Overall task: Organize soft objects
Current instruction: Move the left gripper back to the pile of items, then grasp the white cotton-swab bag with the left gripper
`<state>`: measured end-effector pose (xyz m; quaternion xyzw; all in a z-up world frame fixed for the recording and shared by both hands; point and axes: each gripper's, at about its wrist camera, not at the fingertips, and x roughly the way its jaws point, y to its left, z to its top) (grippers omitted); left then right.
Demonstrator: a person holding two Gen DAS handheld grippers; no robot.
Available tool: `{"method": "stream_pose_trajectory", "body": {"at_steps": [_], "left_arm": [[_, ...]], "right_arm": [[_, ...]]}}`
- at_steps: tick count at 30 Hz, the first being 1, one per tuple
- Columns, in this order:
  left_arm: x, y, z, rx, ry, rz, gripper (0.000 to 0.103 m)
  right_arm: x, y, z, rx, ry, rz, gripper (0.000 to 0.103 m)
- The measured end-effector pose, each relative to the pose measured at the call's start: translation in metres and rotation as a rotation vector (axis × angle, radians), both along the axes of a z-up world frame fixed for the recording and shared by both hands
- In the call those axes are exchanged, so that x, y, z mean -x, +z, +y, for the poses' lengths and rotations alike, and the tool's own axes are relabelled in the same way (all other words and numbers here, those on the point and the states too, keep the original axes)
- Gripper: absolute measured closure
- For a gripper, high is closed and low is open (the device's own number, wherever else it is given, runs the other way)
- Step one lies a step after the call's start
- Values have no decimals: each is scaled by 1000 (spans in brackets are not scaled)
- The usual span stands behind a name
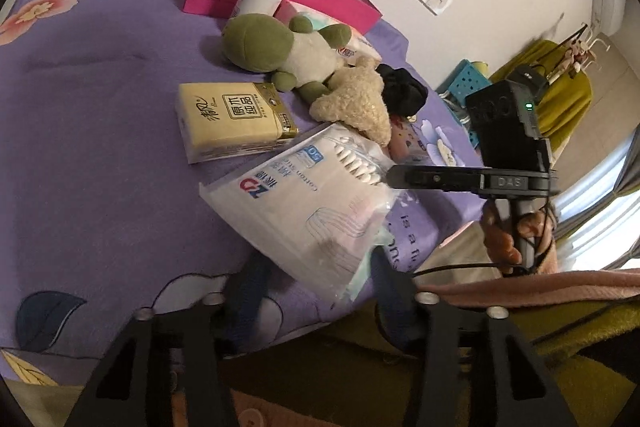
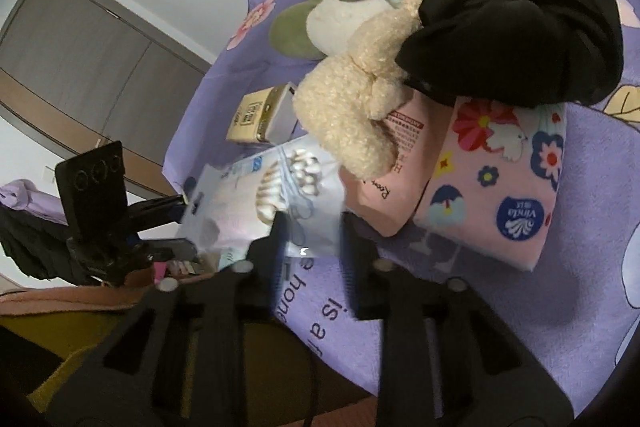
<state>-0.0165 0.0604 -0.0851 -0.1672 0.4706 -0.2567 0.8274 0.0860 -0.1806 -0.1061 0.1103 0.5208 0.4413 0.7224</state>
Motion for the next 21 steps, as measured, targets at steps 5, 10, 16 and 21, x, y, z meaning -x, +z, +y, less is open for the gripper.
{"method": "stream_pose_trajectory", "body": {"at_steps": [5,10,16,21], "left_arm": [[-1,6,2,-5,5,-31,71],[3,22,9,-8,1,-85,71],[-2,37,20,-50,23,-135,71],[-3,39,29,-66,46,-140,71]], "right_arm": [[9,8,-2,26,-9,-55,85],[19,19,3,25,26,-105,86],[25,30,9,-18,59,-129,86],[27,28,26,-38,102,-123,86]]}}
